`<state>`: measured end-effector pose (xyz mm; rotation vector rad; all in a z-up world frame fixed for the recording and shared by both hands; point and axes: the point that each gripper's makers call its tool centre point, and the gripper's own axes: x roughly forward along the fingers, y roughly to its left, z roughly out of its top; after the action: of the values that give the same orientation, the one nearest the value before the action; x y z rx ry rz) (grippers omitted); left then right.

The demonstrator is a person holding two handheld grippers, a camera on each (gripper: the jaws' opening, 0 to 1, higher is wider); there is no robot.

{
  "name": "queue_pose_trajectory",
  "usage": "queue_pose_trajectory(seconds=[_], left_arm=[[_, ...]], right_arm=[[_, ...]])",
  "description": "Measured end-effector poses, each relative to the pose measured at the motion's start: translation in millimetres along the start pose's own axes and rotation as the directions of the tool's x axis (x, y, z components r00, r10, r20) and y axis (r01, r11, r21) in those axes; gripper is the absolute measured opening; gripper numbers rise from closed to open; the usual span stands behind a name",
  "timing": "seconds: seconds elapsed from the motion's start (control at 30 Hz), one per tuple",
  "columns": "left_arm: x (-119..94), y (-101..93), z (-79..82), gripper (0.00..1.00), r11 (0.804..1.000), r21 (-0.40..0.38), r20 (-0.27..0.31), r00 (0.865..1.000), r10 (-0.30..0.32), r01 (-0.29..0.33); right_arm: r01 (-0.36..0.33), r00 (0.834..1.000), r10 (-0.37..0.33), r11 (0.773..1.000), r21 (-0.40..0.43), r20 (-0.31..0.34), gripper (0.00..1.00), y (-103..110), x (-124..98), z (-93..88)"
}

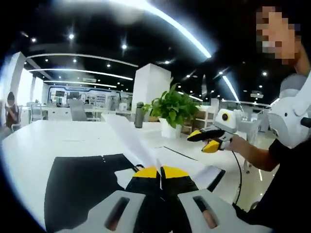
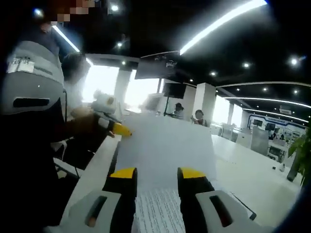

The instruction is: Flip through the bound document one page at a time

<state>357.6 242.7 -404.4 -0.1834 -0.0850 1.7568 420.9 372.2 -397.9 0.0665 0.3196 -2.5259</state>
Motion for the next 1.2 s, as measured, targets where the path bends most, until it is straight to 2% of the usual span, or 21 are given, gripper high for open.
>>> queue_pose_trajectory(seconds=[0.23,0.33,0.5,0.67,0.83,1.2], left_arm=[[-9,11.8,-13.2,0.03,0.997,-0.078,0.009,1.0,0.019,-0.018],[-13,18.4,-18.6,0.03,0.995,-0.092,0.006,0.999,0.033,-0.032],[-14,21.0,-25.4,0.03,0.992,-0.118,0.004,0.999,0.046,-0.045],[-16,22.7,-30.1,0.03,0.99,-0.132,0.002,0.999,0.053,-0.053],[-18,26.2,-35.0,0.03,0.987,-0.149,-0.005,0.998,0.055,-0.055],[-20,29.3,-40.5,0.03,0.984,-0.17,-0.014,0.998,0.058,-0.059]], right_arm=[[0.016,0.999,-0.016,1.0,0.019,-0.048,0.26,-25,29,-8.4],[0.023,0.995,-0.02,0.999,0.035,-0.099,0.21,-35,46,-22.2],[0.013,0.992,-0.006,0.998,0.055,-0.128,0.14,-41,67,-36.2],[0.006,0.986,0.009,0.996,0.091,-0.166,0.12,-45,90,-55.6],[-0.003,0.982,0.023,0.994,0.107,-0.188,0.09,-44,97,-66.5],[-0.022,0.974,0.046,0.994,0.108,-0.223,0.08,-36,101,-75.5]])
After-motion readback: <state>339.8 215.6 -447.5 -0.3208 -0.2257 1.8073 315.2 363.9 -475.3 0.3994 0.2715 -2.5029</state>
